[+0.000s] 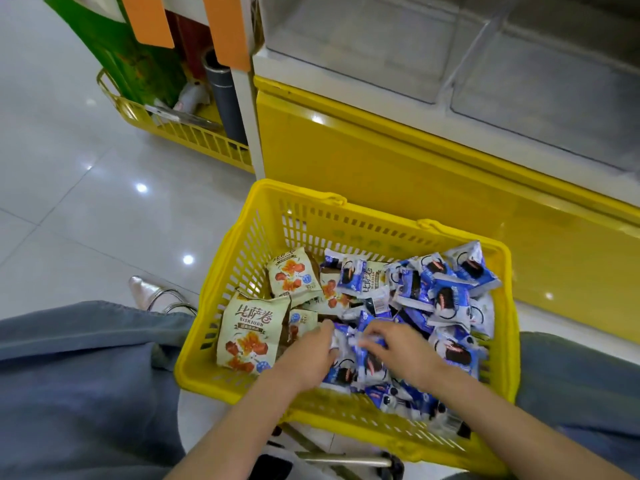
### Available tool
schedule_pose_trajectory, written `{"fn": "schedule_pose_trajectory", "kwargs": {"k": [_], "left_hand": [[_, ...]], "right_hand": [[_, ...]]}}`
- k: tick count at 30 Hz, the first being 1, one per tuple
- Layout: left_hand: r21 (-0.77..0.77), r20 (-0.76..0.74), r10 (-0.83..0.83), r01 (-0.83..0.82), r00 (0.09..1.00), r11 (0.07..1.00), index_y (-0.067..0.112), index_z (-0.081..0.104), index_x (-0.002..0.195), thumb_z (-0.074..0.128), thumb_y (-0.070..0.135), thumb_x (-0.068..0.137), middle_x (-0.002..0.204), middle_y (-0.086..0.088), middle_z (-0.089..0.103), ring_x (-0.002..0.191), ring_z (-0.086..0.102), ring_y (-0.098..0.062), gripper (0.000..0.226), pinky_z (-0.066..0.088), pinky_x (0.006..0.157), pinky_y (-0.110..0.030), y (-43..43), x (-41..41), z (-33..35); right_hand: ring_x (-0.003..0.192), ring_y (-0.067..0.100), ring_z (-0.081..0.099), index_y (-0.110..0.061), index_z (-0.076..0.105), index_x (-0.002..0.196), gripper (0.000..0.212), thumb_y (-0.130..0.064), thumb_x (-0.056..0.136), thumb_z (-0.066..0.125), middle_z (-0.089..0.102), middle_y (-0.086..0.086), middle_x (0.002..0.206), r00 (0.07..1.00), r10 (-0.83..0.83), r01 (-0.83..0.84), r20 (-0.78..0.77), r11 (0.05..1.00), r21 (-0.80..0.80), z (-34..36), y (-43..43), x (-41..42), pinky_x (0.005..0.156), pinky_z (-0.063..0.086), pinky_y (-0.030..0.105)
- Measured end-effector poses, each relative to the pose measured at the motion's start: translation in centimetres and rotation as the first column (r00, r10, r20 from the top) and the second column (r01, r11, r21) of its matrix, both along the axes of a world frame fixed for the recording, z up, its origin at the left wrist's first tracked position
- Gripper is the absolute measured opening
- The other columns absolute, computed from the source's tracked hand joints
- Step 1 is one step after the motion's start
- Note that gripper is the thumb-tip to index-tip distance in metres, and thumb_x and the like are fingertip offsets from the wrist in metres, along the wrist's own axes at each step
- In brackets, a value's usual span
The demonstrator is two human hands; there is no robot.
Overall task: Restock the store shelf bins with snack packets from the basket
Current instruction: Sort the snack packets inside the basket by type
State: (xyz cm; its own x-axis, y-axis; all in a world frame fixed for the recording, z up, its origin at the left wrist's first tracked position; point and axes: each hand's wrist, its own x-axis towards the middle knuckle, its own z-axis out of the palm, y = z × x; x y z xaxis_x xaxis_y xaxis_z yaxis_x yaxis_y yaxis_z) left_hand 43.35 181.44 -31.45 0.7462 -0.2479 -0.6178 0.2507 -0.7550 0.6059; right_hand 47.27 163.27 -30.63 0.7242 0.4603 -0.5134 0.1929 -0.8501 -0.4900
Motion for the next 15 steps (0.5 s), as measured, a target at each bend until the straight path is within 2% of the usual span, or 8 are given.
{"fn": "schedule_pose_trajectory", "kwargs": {"k": [2,3,4,6,8,11,13,15], "left_hand": [[0.080,-0.063,-0.107,0.112,0.992,0.990,0.007,0.034,0.126,0.042,0.019,0.097,0.117,-0.017,0.051,0.104,0.054,-0.032,0.032,0.039,0.076,-0.035,-0.7,-0.3,-0.5],[0.117,-0.084,-0.138,0.147,0.987,0.982,0.007,0.032,0.131,0.043,0.017,0.097,0.124,-0.017,0.049,0.108,0.052,-0.033,0.036,0.040,0.081,-0.037,-0.9,-0.3,-0.7],[0.157,-0.081,-0.167,0.178,0.983,0.971,0.007,0.031,0.132,0.044,0.015,0.097,0.128,-0.016,0.046,0.112,0.050,-0.032,0.039,0.041,0.085,-0.038,-0.9,-0.3,-0.8],[0.232,0.033,-0.206,0.193,0.978,0.953,0.010,0.032,0.133,0.046,0.013,0.095,0.131,-0.012,0.044,0.116,0.047,-0.028,0.041,0.041,0.090,-0.036,-0.8,0.1,-0.1],[0.184,0.287,-0.098,0.046,0.953,0.982,0.015,0.036,0.133,0.044,0.017,0.096,0.130,-0.005,0.046,0.115,0.047,-0.021,0.038,0.041,0.091,-0.031,0.0,1.1,1.7],[0.023,0.624,0.171,-0.237,0.763,0.971,0.017,0.046,0.126,0.044,0.019,0.096,0.121,0.000,0.052,0.107,0.050,-0.013,0.030,0.038,0.088,-0.022,2.7,3.6,4.9],[0.061,0.732,0.207,-0.366,0.650,0.929,0.013,0.049,0.123,0.049,0.015,0.094,0.116,-0.005,0.053,0.105,0.049,-0.019,0.029,0.039,0.087,-0.029,5.4,5.3,5.9],[0.132,0.751,0.234,-0.487,0.617,0.863,0.007,0.049,0.123,0.052,0.010,0.091,0.117,-0.012,0.051,0.107,0.046,-0.027,0.032,0.037,0.090,-0.037,8.1,6.4,6.0]], "right_hand": [[0.092,0.016,0.056,-0.017,0.060,0.108,0.026,-0.035,0.098,0.044,0.064,0.005,0.103,0.969,0.242,-0.231,0.052,0.960,-0.159,-0.9,0.2,-0.5,0.077,0.038,0.026],[0.098,0.020,0.054,-0.016,0.059,0.111,0.026,-0.033,0.098,0.044,0.064,0.006,0.107,0.951,0.303,-0.285,0.063,0.936,-0.206,-1.2,0.3,-0.6,0.081,0.037,0.028],[0.102,0.022,0.052,-0.016,0.058,0.113,0.025,-0.031,0.098,0.044,0.062,0.006,0.110,0.949,0.305,-0.284,0.076,0.936,-0.209,-1.3,0.4,-0.4,0.084,0.037,0.029],[0.108,0.020,0.051,-0.016,0.054,0.118,0.025,-0.029,0.098,0.047,0.059,0.004,0.116,0.975,0.183,-0.167,0.126,0.978,-0.125,-1.4,0.7,0.4,0.087,0.040,0.028],[0.114,0.018,0.051,-0.016,0.050,0.126,0.032,-0.029,0.097,0.048,0.055,0.002,0.123,0.977,0.000,0.003,0.215,1.000,-0.014,-1.2,0.8,2.0,0.093,0.042,0.028],[0.128,0.019,0.041,-0.011,0.038,0.138,0.045,-0.029,0.097,0.048,0.045,0.007,0.137,0.959,-0.091,0.089,0.270,0.996,0.017,-1.6,1.6,5.9,0.103,0.034,0.027],[0.132,0.021,0.036,-0.008,0.032,0.142,0.052,-0.027,0.097,0.049,0.039,0.010,0.141,0.964,-0.084,0.094,0.252,0.995,-0.026,-2.3,2.6,8.3,0.109,0.029,0.028],[0.134,0.023,0.033,-0.005,0.029,0.143,0.055,-0.027,0.096,0.050,0.036,0.012,0.143,0.972,-0.072,0.094,0.226,0.992,-0.089,-3.2,3.8,9.9,0.111,0.026,0.029]]}}
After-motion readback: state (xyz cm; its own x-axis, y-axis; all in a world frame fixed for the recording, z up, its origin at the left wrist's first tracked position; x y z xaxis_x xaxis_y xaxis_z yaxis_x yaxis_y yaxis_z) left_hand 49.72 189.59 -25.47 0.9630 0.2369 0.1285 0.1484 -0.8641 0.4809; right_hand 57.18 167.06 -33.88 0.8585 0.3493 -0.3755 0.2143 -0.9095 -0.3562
